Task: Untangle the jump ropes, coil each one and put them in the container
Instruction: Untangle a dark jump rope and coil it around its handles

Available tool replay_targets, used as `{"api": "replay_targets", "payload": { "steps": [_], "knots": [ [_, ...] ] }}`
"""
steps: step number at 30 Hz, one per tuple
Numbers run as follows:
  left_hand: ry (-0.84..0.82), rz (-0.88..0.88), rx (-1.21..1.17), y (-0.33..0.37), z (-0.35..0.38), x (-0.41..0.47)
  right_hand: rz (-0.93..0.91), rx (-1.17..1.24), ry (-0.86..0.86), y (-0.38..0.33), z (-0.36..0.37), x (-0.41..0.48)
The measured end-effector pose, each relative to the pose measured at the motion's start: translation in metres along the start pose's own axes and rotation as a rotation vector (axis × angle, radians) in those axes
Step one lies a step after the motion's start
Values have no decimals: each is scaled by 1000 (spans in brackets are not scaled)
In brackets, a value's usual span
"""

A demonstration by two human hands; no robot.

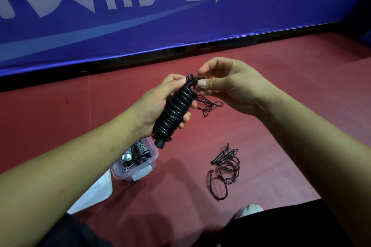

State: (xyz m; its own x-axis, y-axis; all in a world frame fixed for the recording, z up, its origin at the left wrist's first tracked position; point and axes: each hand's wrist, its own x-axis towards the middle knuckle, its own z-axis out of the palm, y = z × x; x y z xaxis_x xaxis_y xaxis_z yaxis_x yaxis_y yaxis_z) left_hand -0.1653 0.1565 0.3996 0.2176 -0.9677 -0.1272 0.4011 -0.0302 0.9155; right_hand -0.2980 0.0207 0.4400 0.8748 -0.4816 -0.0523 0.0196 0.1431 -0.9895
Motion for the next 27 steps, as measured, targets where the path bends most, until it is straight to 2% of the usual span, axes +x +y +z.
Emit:
{"api": "replay_targets", "payload": {
  "steps": [5,11,15,27],
  "knots": [
    [46,-4,148,3,0,2,29,-79,-4,-1,-2,-1],
    [49,-26,259,4,1,4,-40,-421,49,-5,-3,-3],
    [53,-49,250,4,3,5,-97,-603,33,-12,-1,-7],
    [90,-59,257,4,1,6,-143,-730,78,-7,6,-8]
  ]
}}
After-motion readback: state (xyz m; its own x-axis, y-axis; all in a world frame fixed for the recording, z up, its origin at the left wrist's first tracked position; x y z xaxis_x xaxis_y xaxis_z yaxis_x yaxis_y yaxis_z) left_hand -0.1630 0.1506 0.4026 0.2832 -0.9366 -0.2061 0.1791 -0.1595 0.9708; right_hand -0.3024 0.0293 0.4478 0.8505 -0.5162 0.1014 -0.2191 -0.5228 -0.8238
